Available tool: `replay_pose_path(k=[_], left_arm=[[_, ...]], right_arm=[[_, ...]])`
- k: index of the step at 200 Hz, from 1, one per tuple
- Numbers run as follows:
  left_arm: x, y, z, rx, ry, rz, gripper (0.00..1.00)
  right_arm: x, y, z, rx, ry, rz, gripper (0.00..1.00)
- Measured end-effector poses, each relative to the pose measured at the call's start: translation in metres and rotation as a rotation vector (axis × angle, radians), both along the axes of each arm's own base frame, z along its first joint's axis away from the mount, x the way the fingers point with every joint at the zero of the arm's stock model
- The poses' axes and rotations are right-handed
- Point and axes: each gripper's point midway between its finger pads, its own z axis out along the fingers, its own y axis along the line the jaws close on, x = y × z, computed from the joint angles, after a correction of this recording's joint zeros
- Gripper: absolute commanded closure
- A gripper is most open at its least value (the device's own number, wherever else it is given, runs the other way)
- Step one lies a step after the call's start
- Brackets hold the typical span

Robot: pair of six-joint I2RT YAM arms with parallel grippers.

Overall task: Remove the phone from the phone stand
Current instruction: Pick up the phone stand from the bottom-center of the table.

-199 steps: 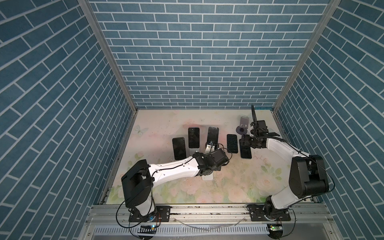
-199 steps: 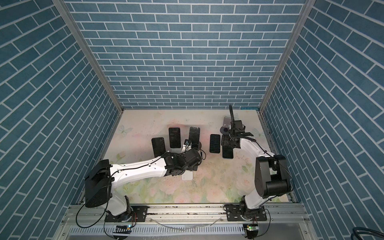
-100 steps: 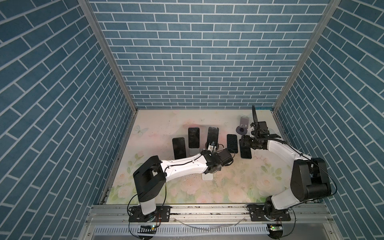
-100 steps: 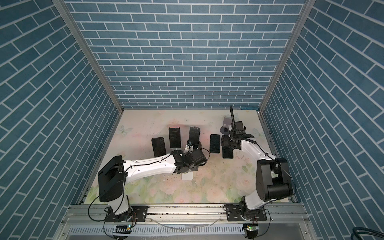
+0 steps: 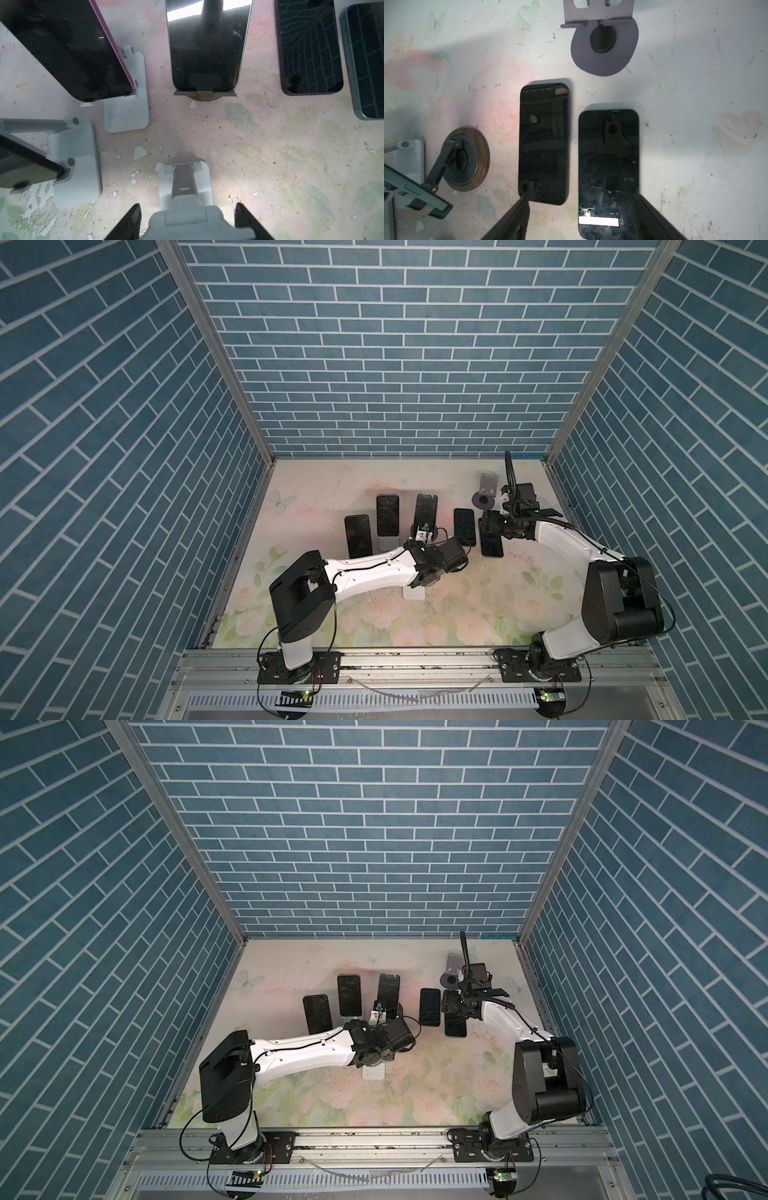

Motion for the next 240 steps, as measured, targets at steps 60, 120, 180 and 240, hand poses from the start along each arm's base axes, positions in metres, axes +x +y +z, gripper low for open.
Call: replay_pose_path(k=[60,120,180,240], left_arm=[[-0.003,0.008,0.004,-0.012,-0.020,-0.016,0.47],[-0.012,0.018,0.036,-0.012,-0.103,-0.026,0.48],[-0.030,0.038,0.065,0.001,-0.162,0.009,0.47],[-0.048,0.095,0.071,-0.017,-0.178,0.139,0.46]], right_arm=[[0.000,0.000,0.006,0.003,-0.016,0.000,0.20],[-0.001,0.005,0.006,0.030,-0.014,0.012,0.20],[0.000,0.007,0.006,0.046,-0.016,0.005,0.20],[0.002,0.009,0.008,0.070,-0.023,-0.005,0.20]])
